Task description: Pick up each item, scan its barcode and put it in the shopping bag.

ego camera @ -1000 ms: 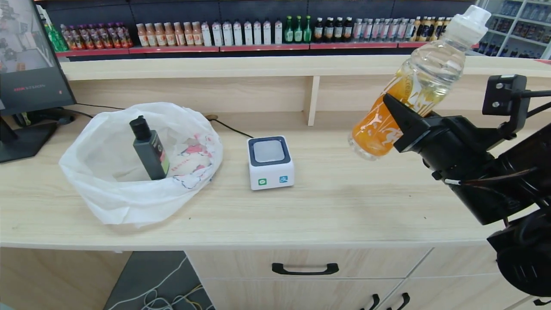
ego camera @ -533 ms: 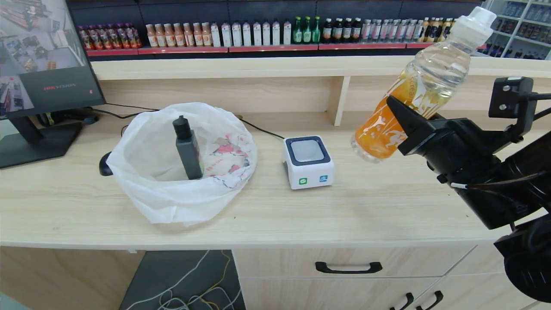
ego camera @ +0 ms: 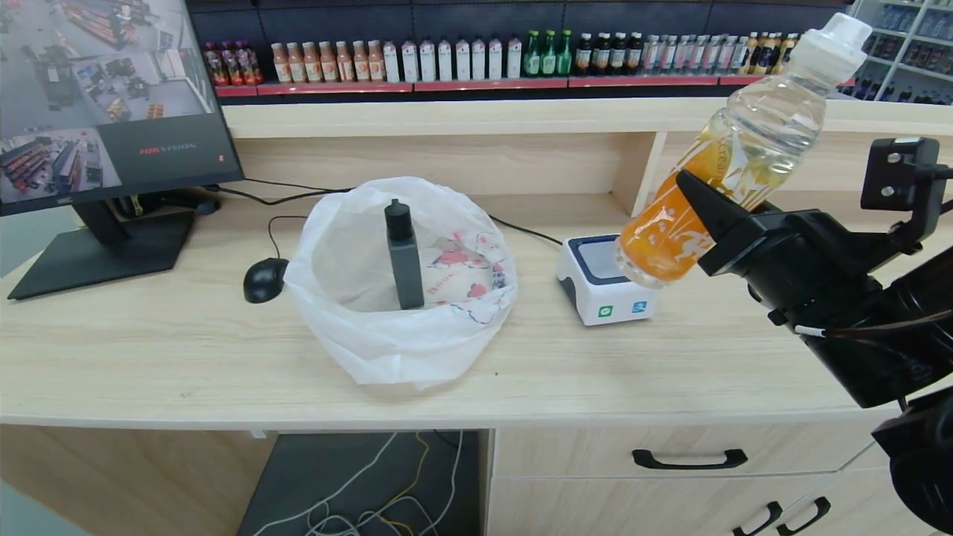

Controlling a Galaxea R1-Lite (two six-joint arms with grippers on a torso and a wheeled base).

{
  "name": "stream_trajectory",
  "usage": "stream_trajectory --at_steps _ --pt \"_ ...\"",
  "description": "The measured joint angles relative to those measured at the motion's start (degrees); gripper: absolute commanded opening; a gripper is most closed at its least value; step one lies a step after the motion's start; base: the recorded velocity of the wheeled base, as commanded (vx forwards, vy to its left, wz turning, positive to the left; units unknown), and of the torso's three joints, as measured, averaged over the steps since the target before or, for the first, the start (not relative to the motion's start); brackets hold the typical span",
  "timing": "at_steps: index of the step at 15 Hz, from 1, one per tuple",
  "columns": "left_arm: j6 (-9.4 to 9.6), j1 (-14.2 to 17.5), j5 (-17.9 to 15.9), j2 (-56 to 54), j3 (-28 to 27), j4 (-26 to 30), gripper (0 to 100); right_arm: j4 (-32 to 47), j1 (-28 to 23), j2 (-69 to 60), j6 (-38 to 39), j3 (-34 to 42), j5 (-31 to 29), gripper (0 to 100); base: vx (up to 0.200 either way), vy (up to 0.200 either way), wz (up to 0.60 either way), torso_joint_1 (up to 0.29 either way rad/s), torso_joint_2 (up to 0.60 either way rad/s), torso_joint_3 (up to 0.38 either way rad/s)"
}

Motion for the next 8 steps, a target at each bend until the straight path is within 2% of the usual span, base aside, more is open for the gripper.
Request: stream_trajectory --at_steps 8 --pt "0.05 0.02 0.00 0.00 0.00 0.00 100 -0.09 -0.07 -0.63 1.50 -0.09 -0.05 0 0.000 0.000 0.00 0.000 0.00 0.000"
